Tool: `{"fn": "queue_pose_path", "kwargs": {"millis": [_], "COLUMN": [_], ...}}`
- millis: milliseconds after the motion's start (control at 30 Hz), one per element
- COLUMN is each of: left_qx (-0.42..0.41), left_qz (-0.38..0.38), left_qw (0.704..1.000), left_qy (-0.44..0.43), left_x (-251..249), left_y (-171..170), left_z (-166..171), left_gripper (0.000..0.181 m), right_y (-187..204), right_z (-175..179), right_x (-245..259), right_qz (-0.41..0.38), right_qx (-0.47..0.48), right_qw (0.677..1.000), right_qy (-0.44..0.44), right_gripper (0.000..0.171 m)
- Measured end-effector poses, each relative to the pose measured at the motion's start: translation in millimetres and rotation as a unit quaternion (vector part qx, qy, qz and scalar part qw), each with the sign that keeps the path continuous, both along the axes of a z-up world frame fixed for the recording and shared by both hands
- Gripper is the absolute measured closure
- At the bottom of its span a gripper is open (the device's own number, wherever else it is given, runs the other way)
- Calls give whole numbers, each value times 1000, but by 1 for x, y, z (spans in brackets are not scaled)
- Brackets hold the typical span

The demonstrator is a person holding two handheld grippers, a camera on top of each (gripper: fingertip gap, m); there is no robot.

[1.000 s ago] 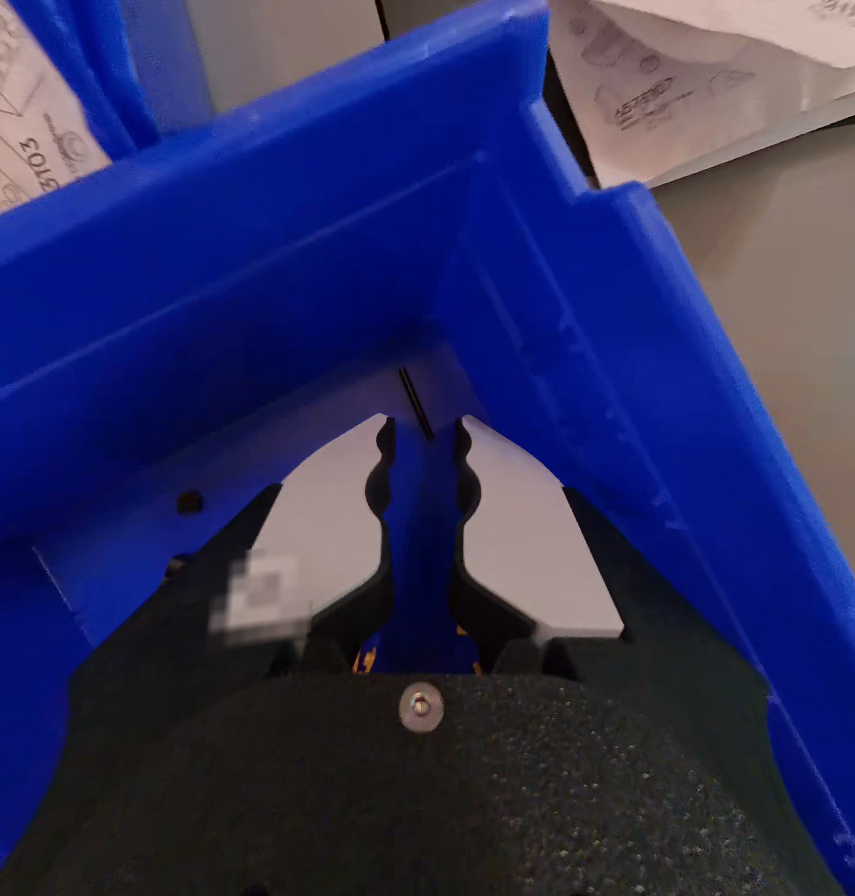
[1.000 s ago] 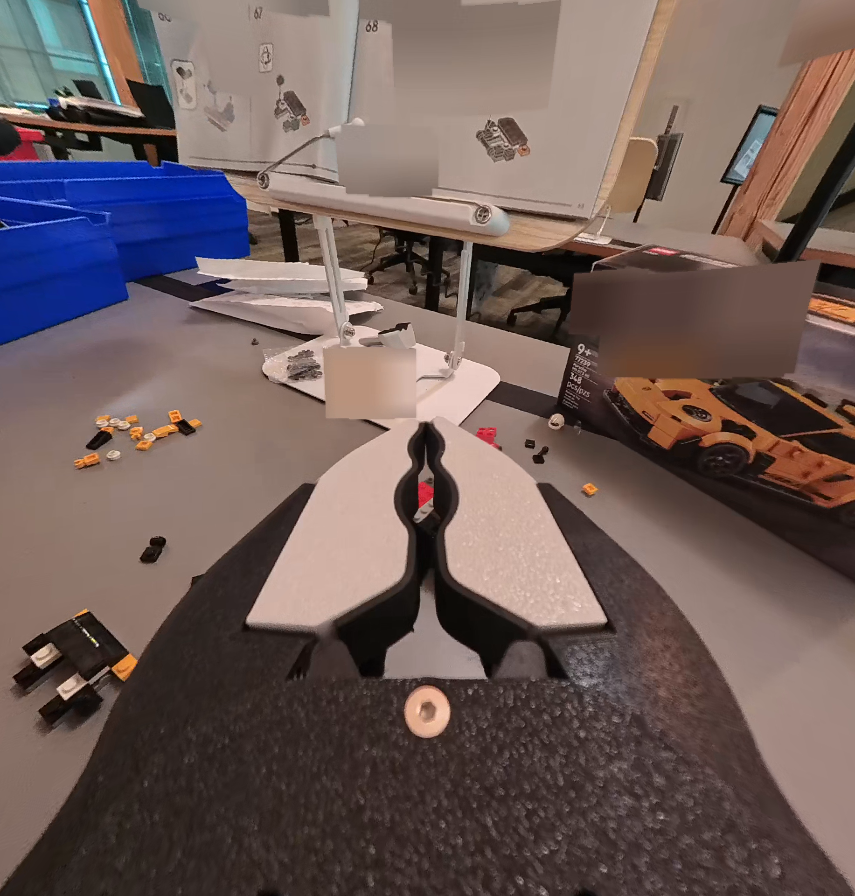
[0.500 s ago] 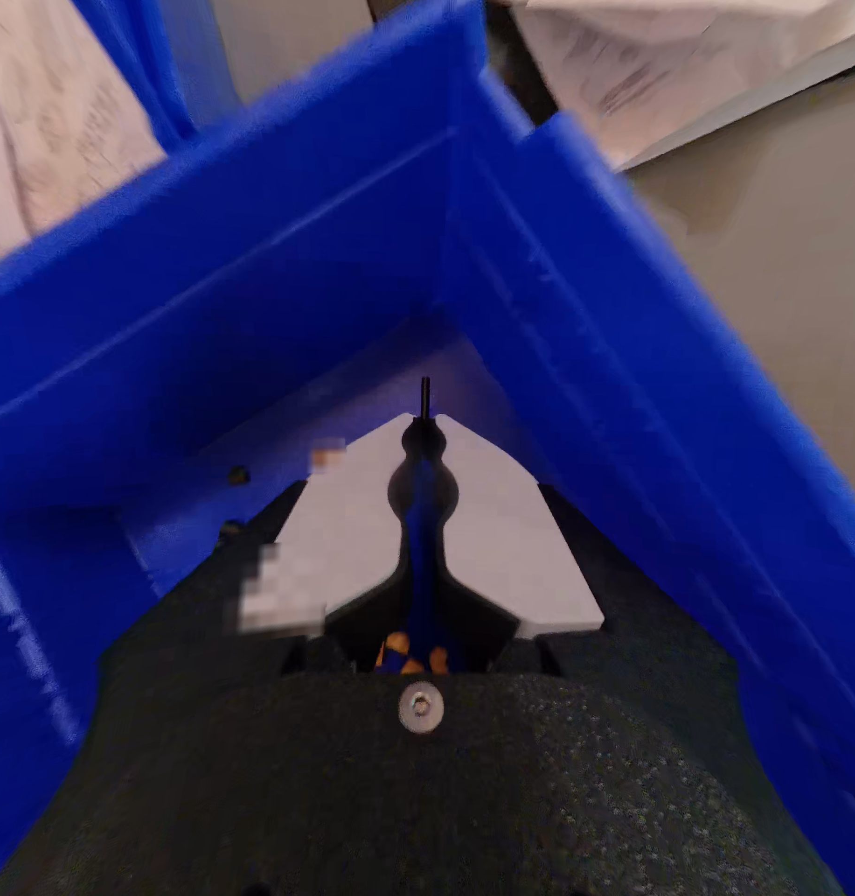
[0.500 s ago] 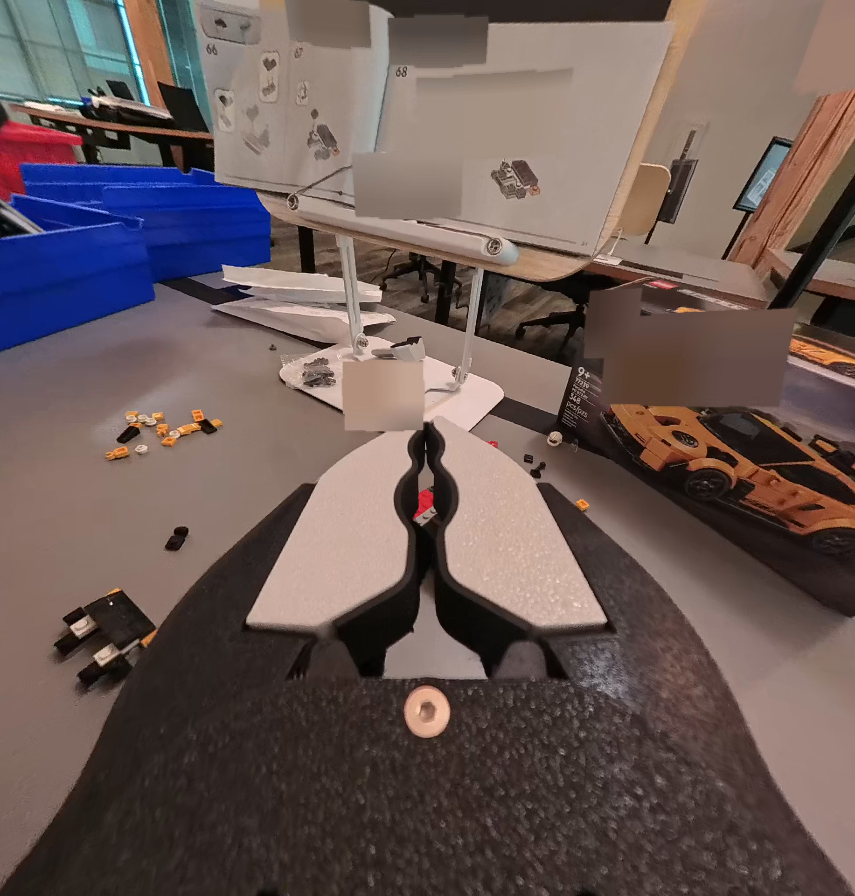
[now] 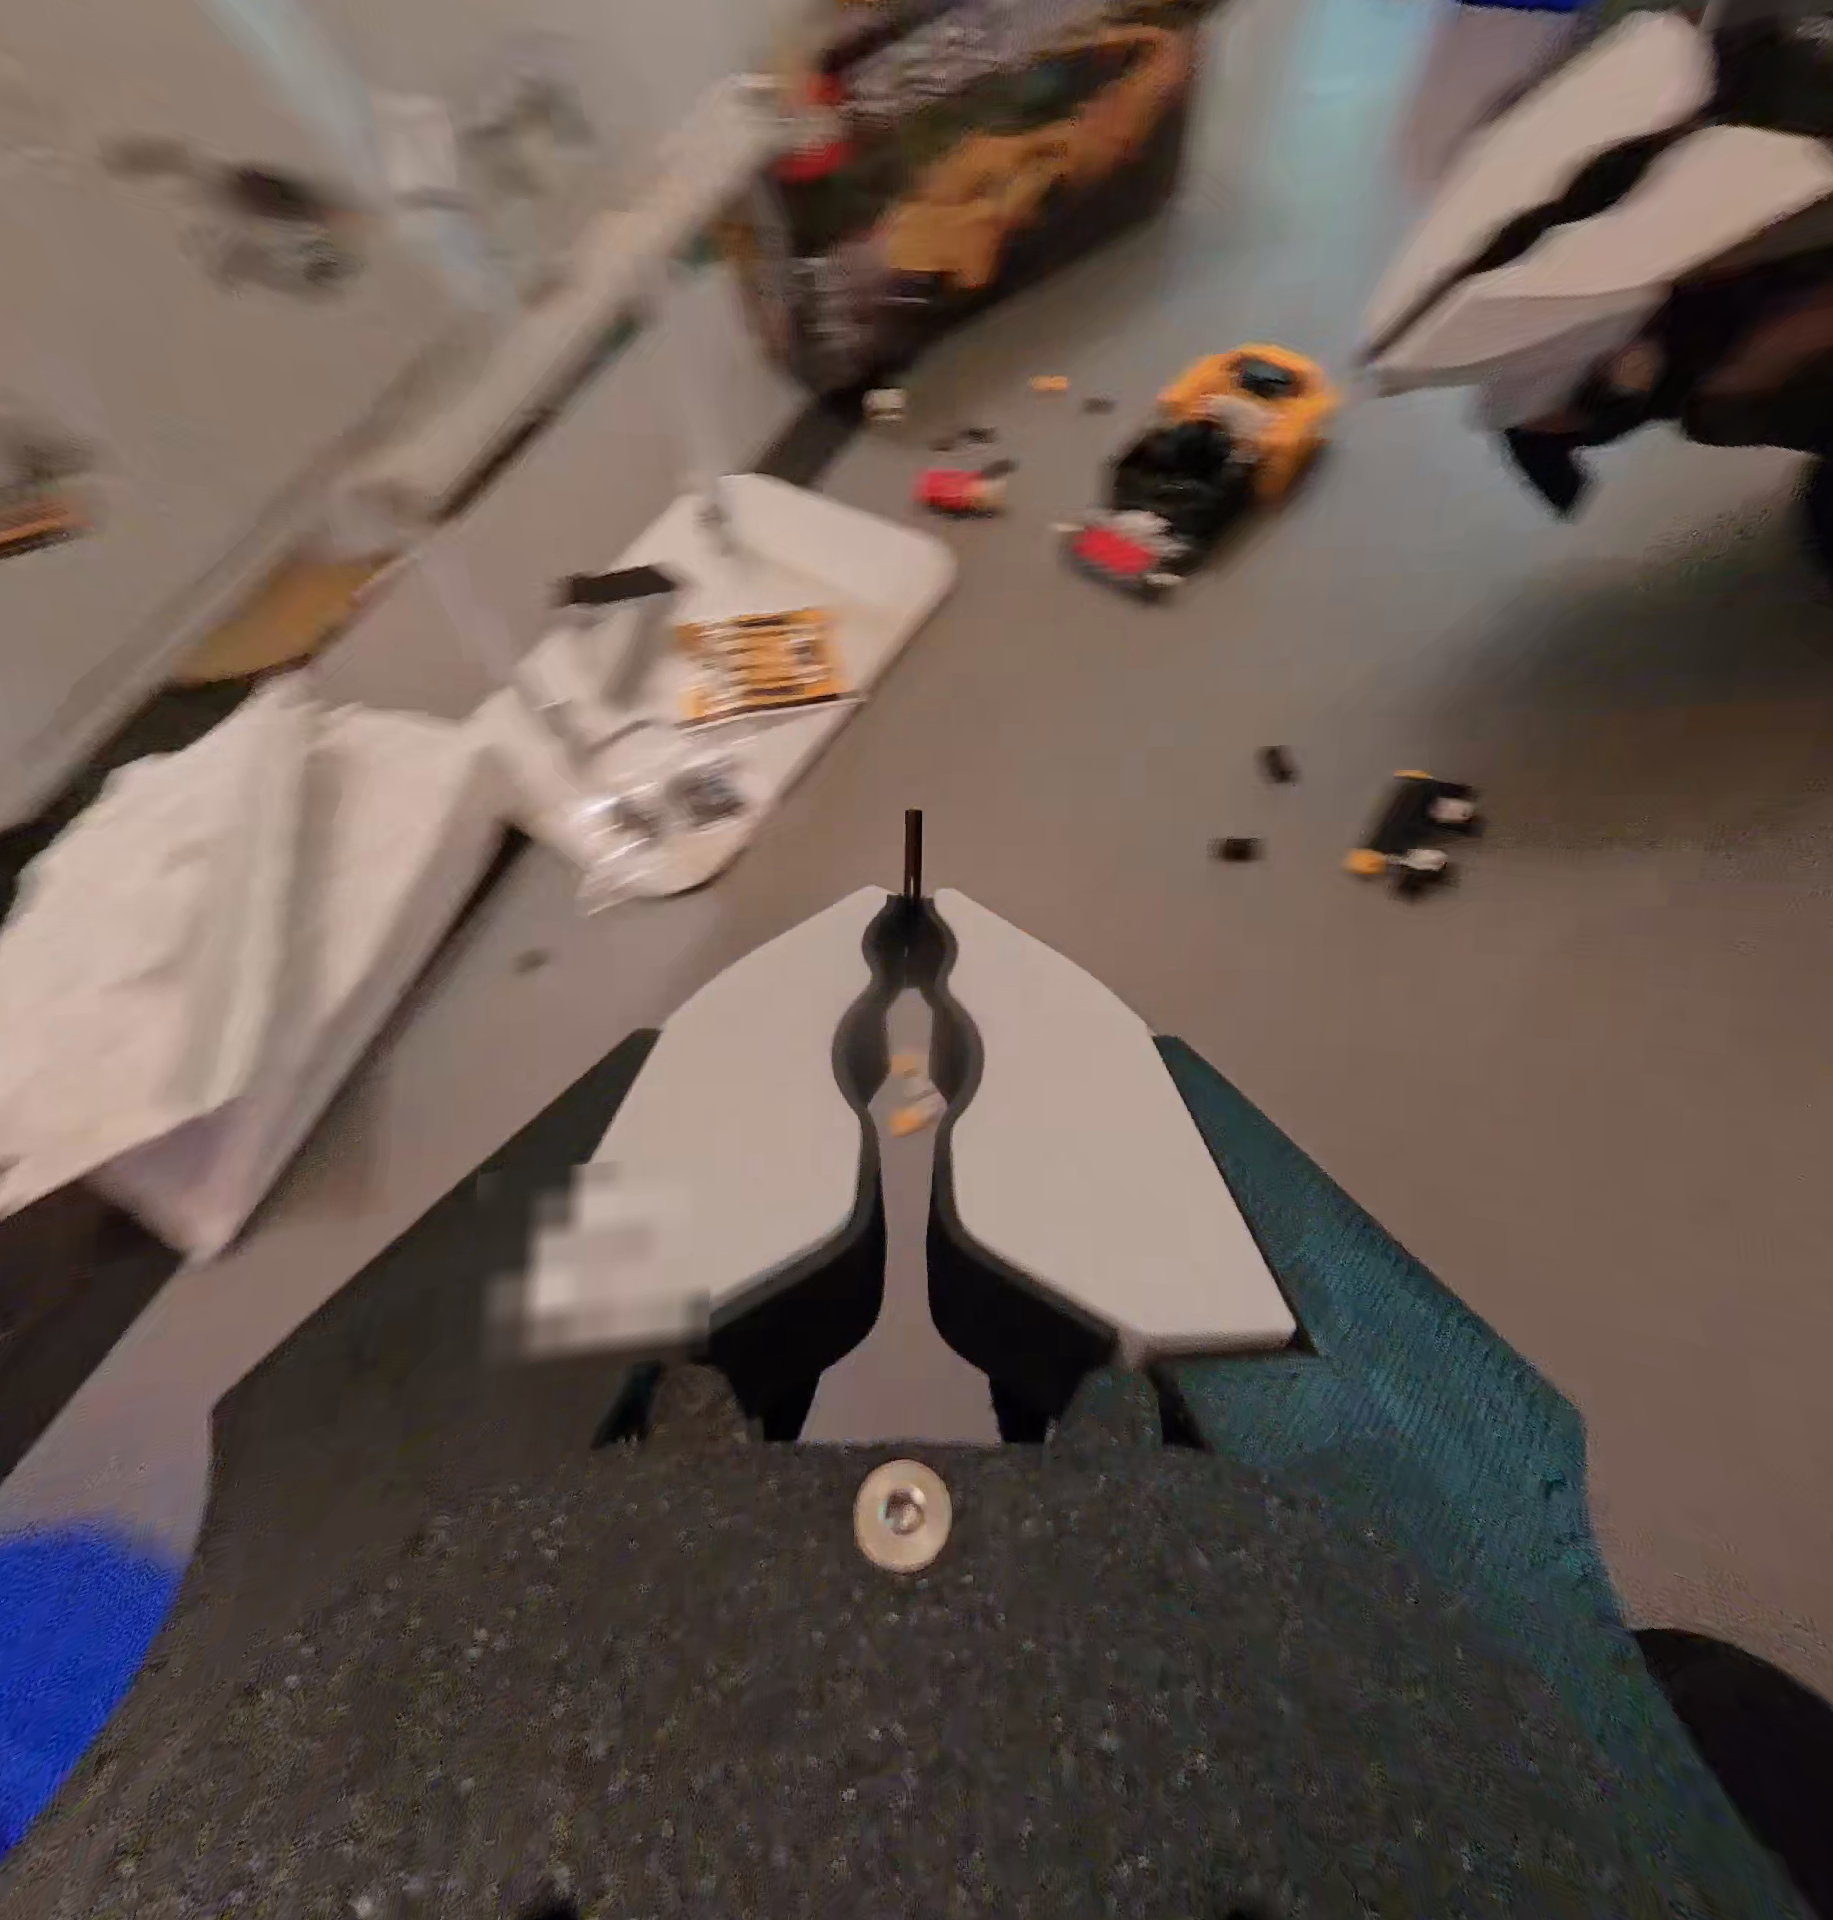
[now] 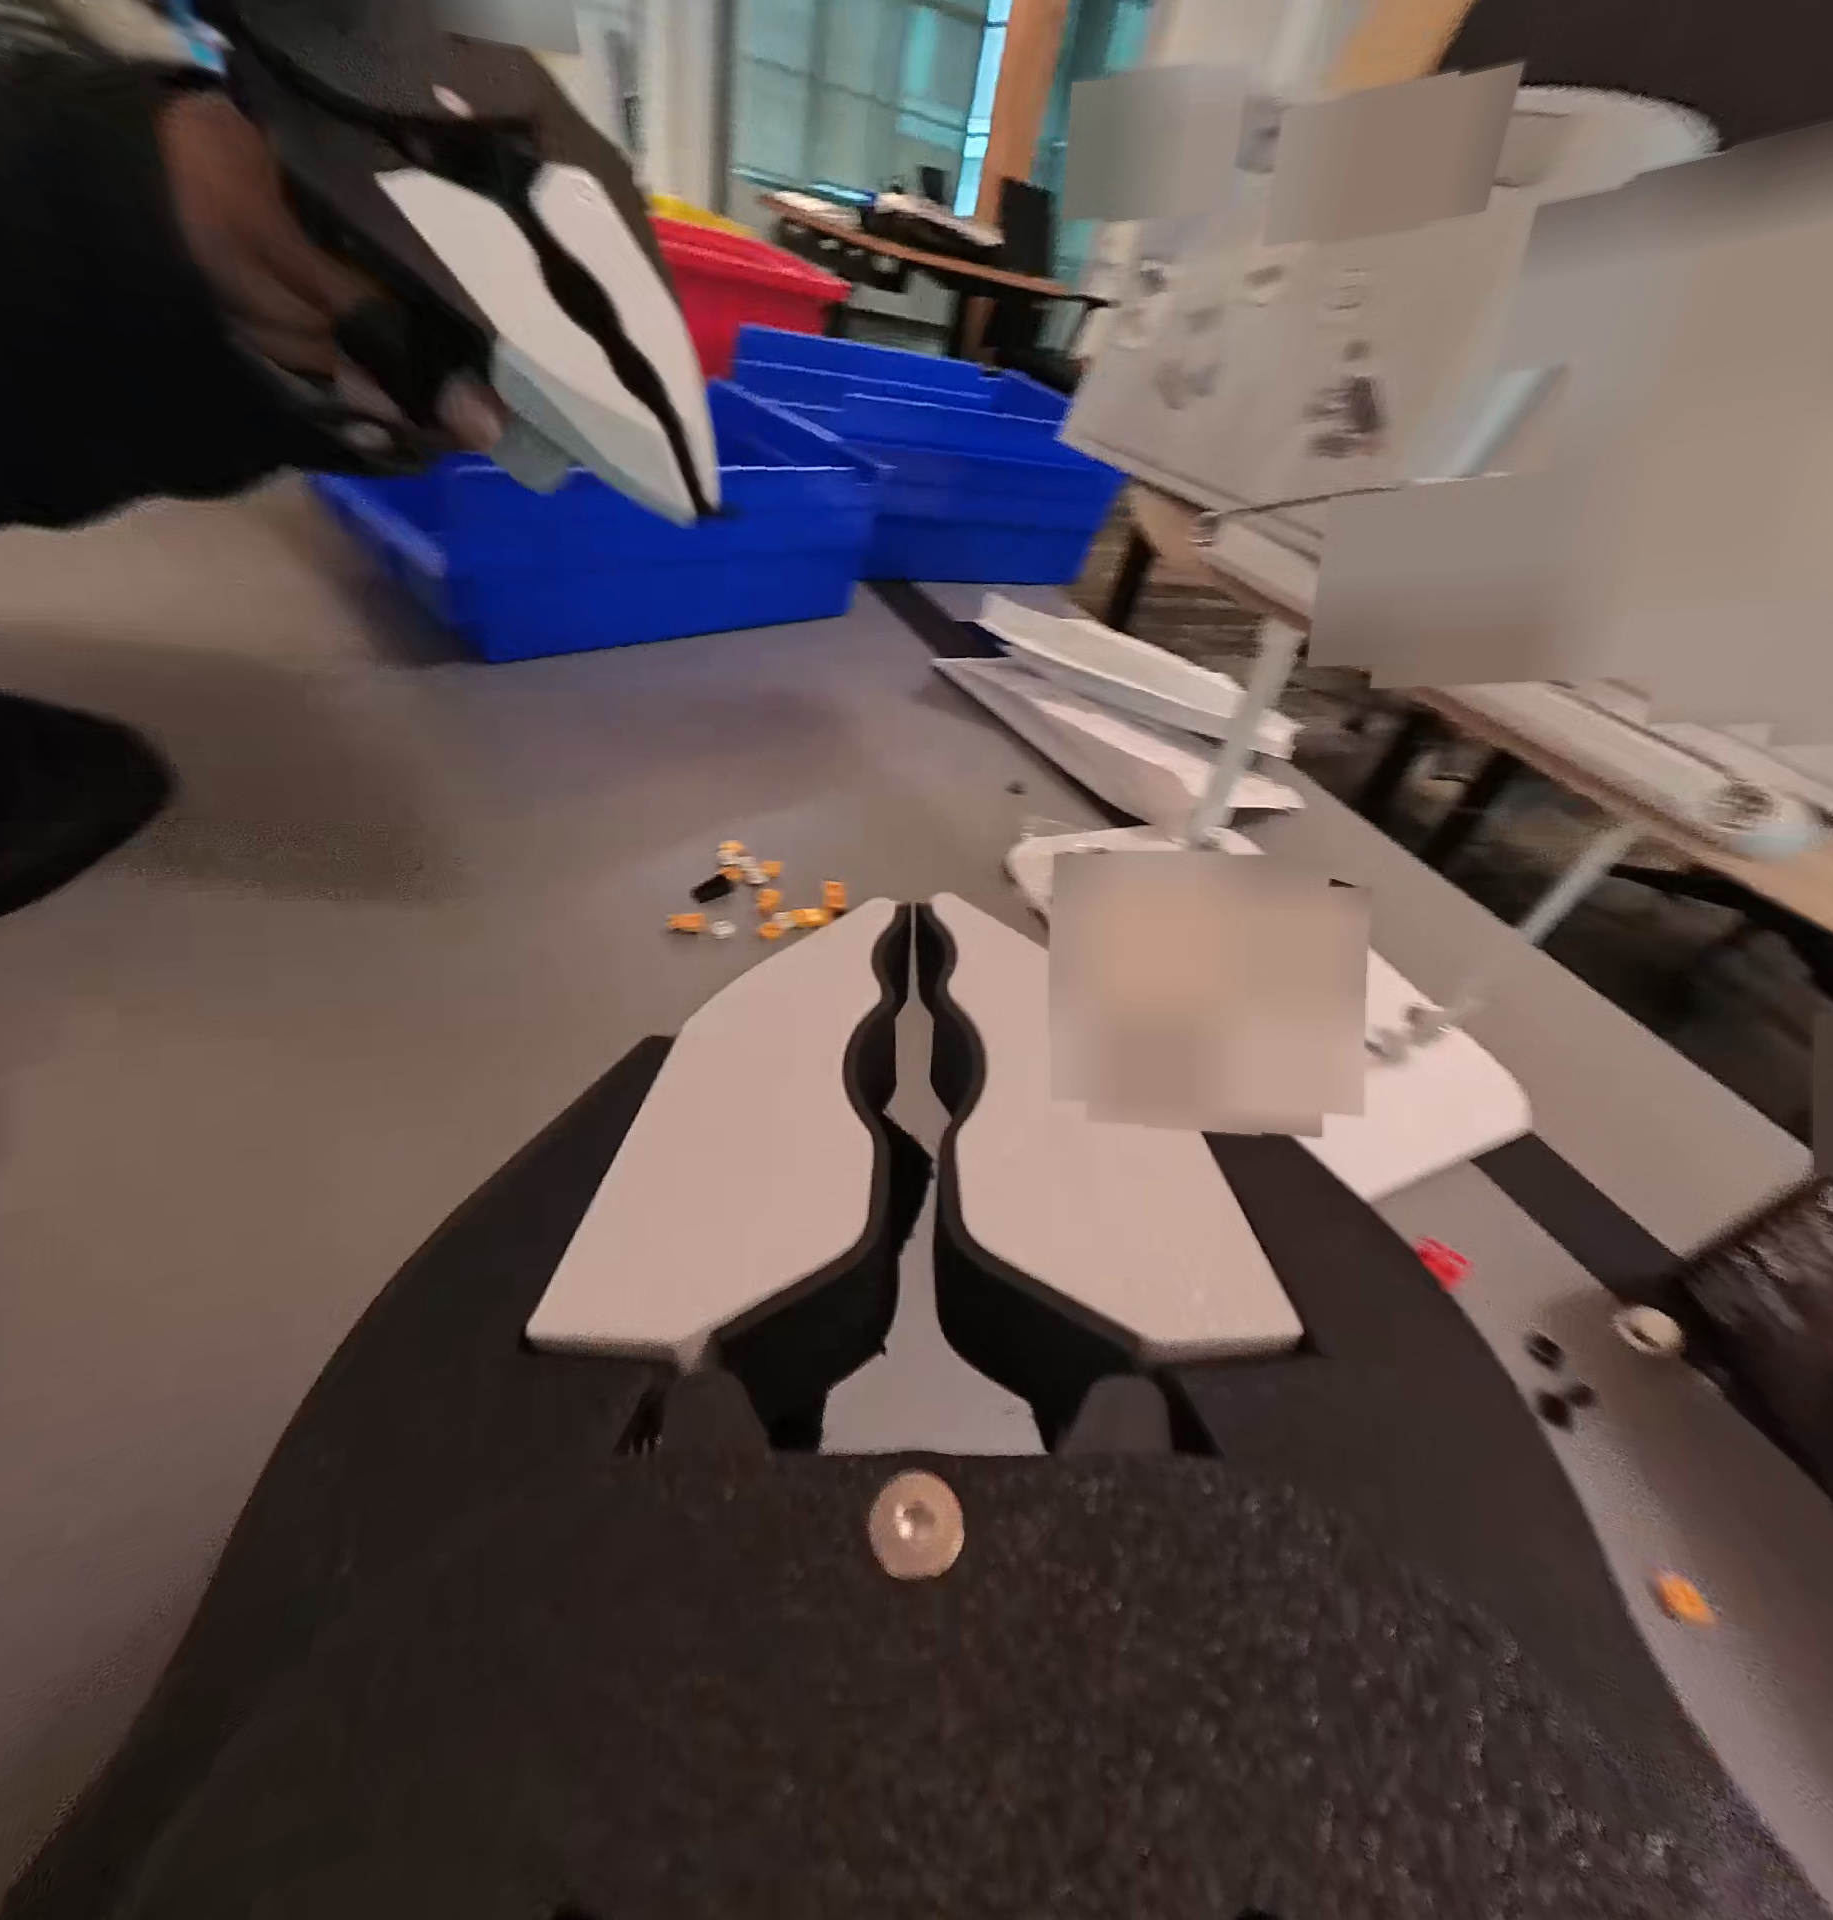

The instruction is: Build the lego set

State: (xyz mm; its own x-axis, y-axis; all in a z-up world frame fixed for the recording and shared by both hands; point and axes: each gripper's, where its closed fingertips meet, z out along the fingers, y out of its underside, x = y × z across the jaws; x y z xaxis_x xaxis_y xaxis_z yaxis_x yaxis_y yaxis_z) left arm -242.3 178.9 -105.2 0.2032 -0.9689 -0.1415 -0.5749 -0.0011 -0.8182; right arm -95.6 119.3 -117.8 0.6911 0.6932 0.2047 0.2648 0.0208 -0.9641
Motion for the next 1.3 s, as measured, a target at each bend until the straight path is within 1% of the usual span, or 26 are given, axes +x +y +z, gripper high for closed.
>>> {"fn": "queue_pose_path", "kwargs": {"millis": [100, 167, 233, 300, 467, 533, 667, 700, 800, 900, 1100, 1300], "left_qx": [-18, -40, -49, -51, -40, -43, -21, -18, -11, -4, 12, 28], "left_qz": [-79, -103, -118, -130, -144, -151, -162, -166, -172, -173, -165, -170], "left_qw": [997, 994, 991, 989, 986, 984, 982, 982, 981, 981, 983, 982], "left_qy": [-4, -19, -35, -56, -78, -86, -94, -93, -86, -85, -82, -72], "left_x": [56, 84, 104, 116, 117, 115, 113, 113, 113, 113, 111, 111], "left_y": [-54, -81, -96, -103, -105, -106, -109, -111, -113, -113, -108, -110], "left_z": [-30, -47, -63, -73, -91, -91, -86, -87, -90, -90, -89, -91], "left_gripper": [180, 180, 180, 180, 180, 180, 180, 180, 180, 180, 180, 180], "right_y": [-15, -28, -39, -46, -50, -52, -55, -56, -58, -58, -50, -53], "right_z": [-13, -25, -33, -36, -45, -52, -66, -67, -69, -70, -61, -69], "right_x": [-19, -26, -30, -32, -34, -37, -43, -45, -47, -44, -24, -29], "right_qz": [69, 114, 152, 172, 185, 189, 198, 200, 203, 201, 183, 189], "right_qx": [-25, -47, -64, -77, -88, -94, -107, -108, -108, -106, -100, -103], "right_qw": [997, 992, 986, 982, 978, 976, 972, 971, 970, 970, 975, 972], "right_qy": [-2, -7, -15, -19, -35, -46, -73, -74, -79, -87, -79, -93], "right_gripper": [168, 165, 163, 161, 157, 156, 154, 154, 164, 170, 161, 161]}}
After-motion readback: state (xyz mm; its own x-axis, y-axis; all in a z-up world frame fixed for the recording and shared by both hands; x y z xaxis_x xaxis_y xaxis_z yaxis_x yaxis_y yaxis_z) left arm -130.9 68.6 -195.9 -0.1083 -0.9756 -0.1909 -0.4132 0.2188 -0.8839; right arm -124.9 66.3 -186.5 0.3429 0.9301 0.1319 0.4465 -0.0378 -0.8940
